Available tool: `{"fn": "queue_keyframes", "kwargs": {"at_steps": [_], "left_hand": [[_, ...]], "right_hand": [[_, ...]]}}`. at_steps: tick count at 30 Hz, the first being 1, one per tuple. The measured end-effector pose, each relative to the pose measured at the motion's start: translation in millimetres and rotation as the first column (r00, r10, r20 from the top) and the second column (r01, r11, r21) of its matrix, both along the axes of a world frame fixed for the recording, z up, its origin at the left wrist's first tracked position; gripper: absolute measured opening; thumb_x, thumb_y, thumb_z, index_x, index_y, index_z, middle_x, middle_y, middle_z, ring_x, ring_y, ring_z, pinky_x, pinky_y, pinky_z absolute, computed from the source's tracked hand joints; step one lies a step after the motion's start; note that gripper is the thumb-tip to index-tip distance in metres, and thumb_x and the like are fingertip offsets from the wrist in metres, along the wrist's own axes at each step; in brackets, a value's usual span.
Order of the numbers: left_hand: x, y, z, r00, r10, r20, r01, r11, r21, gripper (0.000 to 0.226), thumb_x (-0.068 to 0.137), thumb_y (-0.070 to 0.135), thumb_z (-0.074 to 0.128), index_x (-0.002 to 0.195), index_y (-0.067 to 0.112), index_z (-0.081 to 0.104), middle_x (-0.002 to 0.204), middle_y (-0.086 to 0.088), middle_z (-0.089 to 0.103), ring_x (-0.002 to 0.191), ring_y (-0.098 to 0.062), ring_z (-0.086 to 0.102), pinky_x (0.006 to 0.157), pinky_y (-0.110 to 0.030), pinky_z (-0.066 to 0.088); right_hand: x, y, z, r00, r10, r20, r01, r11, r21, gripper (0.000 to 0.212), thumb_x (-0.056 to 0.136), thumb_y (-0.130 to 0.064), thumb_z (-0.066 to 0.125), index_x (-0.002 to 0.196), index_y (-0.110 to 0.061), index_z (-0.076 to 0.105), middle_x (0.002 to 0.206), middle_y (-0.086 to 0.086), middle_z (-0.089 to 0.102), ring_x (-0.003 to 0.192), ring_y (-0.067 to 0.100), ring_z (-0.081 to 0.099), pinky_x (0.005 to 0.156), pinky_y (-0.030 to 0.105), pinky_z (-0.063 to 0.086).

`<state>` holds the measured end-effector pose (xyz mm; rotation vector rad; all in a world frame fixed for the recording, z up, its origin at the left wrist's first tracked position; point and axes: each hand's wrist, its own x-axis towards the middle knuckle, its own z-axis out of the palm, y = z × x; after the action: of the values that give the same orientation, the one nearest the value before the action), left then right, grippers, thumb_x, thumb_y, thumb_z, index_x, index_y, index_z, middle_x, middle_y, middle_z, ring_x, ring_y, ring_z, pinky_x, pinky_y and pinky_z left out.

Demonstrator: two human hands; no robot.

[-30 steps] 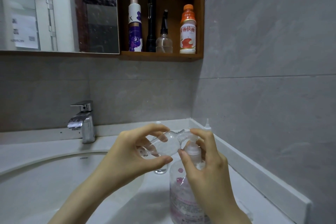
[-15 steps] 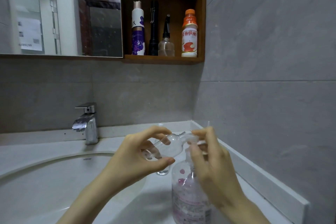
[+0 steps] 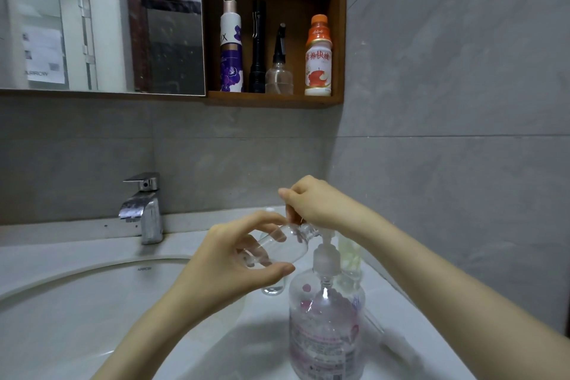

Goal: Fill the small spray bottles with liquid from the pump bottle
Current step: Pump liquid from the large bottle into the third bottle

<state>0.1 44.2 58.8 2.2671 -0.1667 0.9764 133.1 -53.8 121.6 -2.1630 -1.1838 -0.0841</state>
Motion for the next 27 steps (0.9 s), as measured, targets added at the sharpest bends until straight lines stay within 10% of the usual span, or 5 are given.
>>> {"fn": "queue_keyframes", "kwargs": {"at_steps": [9, 22, 27], "left_hand": [[-1, 2, -1, 1.0, 0.003, 0.004, -0.003, 1.0, -0.022, 0.049, 0.055, 0.05, 0.073, 0.101, 0.037, 0.064, 0.094, 0.016, 0.068, 0.063, -0.012, 0.067, 0.066, -0.038, 0.053], [0, -1, -2, 0.995, -0.002, -0.1, -0.001, 1.0, -0.026, 0.047, 0.052, 0.048, 0.072, 0.096, 0.044, 0.058, 0.093, 0.016, 0.067, 0.06, -0.011, 0.065, 0.068, -0.038, 0.052], [-1, -3, 0, 0.997, -0.003, -0.082, 0.0, 1.0, -0.031, 0.047, 0.055, 0.05, 0.073, 0.098, 0.043, 0.057, 0.096, 0.015, 0.066, 0.062, -0.012, 0.065, 0.069, -0.038, 0.053]], "right_hand": [[-8, 0, 4, 0.997, -0.04, -0.061, 0.035, 0.997, -0.076, 0.048, 0.102, -0.029, 0.035, 0.062, -0.01, 0.052, 0.053, 0.001, 0.048, 0.037, 0.011, 0.044, 0.033, 0.014, 0.031], [-7, -3, -8, 0.995, -0.073, -0.07, 0.062, 0.986, -0.154, 0.038, 0.101, -0.028, 0.035, 0.07, -0.01, 0.048, 0.076, 0.009, 0.052, 0.07, 0.026, 0.05, 0.05, 0.024, 0.035], [-10, -5, -1, 0.996, -0.078, -0.04, 0.073, 0.992, -0.104, 0.038, 0.101, -0.026, 0.034, 0.073, -0.008, 0.053, 0.082, 0.011, 0.056, 0.053, 0.019, 0.05, 0.046, 0.022, 0.037]]}}
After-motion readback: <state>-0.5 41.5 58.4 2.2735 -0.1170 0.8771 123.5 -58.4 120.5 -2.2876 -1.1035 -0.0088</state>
